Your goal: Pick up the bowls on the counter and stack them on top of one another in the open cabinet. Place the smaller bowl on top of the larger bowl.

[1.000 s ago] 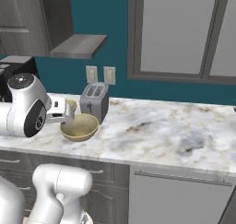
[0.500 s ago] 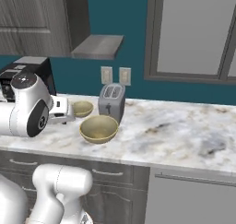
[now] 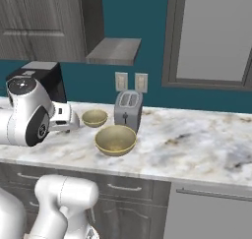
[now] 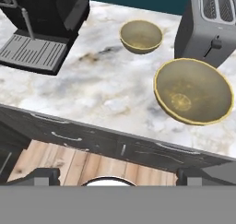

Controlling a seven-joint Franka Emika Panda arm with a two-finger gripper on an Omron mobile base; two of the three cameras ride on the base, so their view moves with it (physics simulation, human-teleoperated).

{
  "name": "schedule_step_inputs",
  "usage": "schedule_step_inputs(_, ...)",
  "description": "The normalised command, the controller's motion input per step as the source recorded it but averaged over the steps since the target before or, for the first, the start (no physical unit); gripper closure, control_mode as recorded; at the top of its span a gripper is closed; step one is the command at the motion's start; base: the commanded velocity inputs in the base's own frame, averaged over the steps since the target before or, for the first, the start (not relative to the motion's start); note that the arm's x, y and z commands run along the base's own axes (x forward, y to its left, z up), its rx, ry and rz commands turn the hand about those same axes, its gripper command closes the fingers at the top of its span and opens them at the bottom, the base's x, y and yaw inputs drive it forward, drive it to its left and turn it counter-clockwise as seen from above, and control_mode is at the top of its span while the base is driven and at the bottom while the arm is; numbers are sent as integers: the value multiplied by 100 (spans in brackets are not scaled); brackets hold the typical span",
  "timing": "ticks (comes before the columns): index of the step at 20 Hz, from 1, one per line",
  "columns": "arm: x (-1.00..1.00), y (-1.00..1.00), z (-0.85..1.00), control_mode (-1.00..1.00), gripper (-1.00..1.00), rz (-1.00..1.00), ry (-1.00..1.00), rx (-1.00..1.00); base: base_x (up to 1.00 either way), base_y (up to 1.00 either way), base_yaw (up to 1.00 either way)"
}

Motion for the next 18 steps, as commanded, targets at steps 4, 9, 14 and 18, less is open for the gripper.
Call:
schedule_step_inputs(4,0,0,0,100,-100,0,0,0,70,10,-1)
schedule_step_inputs(9,0,0,0,-100,-100,0,0,0,38,9,-1)
schedule_step_inputs(14,19,2,-2,-100,-100,0,0,0,0,0,0)
schedule_step_inputs(18,29,11,-21,-100,-100,0,0,0,0,0,0)
